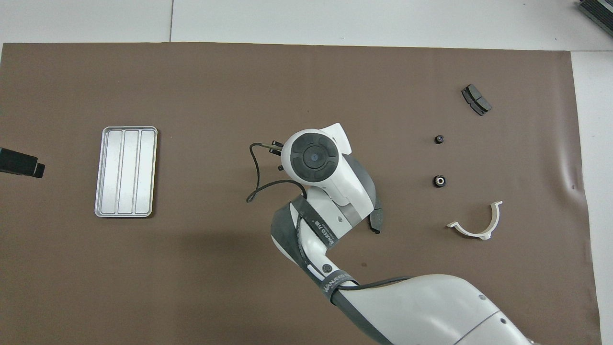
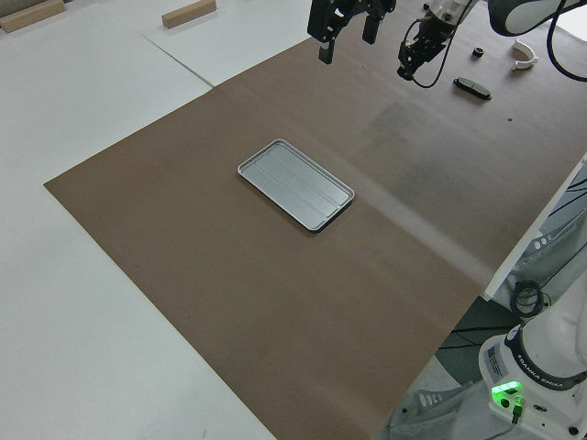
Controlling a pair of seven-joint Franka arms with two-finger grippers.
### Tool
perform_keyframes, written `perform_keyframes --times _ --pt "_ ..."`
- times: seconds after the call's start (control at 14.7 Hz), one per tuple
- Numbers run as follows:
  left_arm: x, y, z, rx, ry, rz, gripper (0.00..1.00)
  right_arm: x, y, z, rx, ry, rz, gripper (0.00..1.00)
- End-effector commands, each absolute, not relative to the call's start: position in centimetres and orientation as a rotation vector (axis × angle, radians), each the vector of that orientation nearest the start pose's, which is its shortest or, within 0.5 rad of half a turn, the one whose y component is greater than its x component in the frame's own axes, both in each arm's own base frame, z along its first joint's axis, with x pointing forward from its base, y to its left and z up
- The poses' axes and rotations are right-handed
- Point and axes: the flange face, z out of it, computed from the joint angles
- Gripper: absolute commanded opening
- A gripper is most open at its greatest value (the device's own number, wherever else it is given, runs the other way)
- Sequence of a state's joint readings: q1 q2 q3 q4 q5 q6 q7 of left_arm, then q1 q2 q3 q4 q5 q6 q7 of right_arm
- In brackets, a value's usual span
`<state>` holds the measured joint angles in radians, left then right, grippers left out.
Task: Pick bearing gear from pile to tray
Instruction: 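Carry the bearing to the table center and release it with the right gripper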
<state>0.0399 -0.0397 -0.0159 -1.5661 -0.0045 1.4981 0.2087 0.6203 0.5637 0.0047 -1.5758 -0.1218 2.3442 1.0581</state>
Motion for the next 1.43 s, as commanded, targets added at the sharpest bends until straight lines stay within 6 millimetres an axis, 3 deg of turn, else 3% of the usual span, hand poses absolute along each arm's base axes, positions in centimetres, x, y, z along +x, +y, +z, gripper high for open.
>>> perform_keyframes --times 0.0,0.07,0.2,0.27,0.34,0.48,0.61,0.82,1.02,1.23,1.36 --pt "53.0 1.3 64.0 -3.121 0.266 0.004 1.00 59.4 42.7 32.8 -2.957 0.547 -0.389 0.00" --pt "53.0 0.5 63.7 -3.124 0.242 -0.001 1.00 59.1 42.7 32.3 -2.950 0.548 -0.389 0.15" --pt "52.8 -1.3 63.0 -3.125 0.228 -0.004 1.00 58.0 42.6 30.6 -2.967 0.535 -0.368 0.64" --pt "52.8 -2.6 62.4 -3.123 0.254 -0.021 1.00 57.8 42.5 30.4 -2.975 0.539 -0.359 1.00" --pt "53.1 -3.1 62.0 -3.123 0.247 -0.047 1.00 58.0 42.0 30.7 -2.996 0.552 -0.353 1.00" --pt "54.1 -4.7 61.0 -3.125 0.269 -0.089 1.00 59.2 38.9 34.8 -3.017 0.594 -0.364 1.00" --pt "55.1 -7.3 58.8 -3.127 0.282 -0.120 1.00 60.7 33.7 38.8 -3.016 0.627 -0.380 1.00" --pt "56.8 -12.4 55.1 -3.142 0.255 -0.117 1.00 61.8 25.3 41.0 -3.070 0.566 -0.375 1.00" --pt "57.9 -17.9 51.9 -3.143 0.318 -0.176 1.00 60.6 17.1 40.5 -3.161 0.343 -0.299 1.00" --pt "58.2 -23.3 48.5 -3.149 0.378 -0.253 1.00 59.3 12.1 38.3 -3.208 0.057 -0.205 1.00" --pt "57.0 -26.5 45.9 -3.163 0.386 -0.290 1.00 58.1 9.1 36.8 -3.174 -0.162 -0.121 1.00"
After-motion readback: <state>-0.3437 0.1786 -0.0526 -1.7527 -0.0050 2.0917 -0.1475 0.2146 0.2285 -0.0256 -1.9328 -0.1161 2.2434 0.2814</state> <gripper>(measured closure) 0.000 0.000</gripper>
